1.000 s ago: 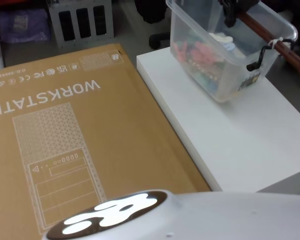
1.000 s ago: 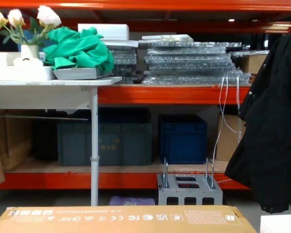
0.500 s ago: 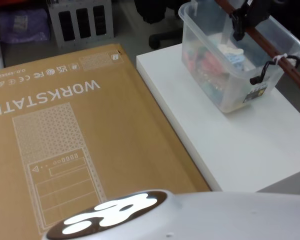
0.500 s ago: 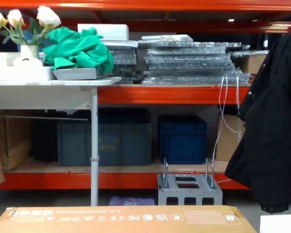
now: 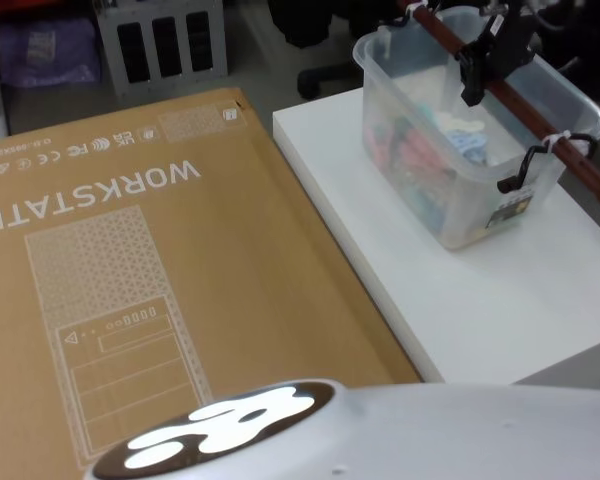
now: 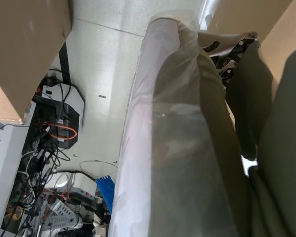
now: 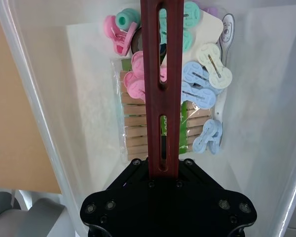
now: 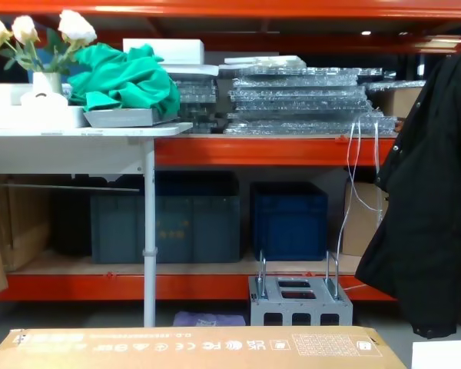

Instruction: Use one hand to grasp the basket and place it at the designated location.

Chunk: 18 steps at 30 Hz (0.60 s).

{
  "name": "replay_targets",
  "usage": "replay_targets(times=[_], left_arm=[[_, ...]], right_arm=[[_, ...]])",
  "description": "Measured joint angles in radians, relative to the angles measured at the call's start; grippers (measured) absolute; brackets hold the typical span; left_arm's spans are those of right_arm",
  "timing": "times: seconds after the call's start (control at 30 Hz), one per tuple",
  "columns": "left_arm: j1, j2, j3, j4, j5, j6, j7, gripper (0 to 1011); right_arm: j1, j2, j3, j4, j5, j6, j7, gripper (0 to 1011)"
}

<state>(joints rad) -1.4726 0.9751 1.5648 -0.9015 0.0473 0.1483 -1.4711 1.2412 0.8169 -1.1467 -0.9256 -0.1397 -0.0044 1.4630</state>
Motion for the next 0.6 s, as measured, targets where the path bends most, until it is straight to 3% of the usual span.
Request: replay_targets(times=[0.6], left_arm=[[0.0,0.0,0.0,0.0,0.0,0.0,0.0,0]], right_arm=[[-0.017,-0.029,0.019,0.04,-0.013,-0.017,0.021,0]])
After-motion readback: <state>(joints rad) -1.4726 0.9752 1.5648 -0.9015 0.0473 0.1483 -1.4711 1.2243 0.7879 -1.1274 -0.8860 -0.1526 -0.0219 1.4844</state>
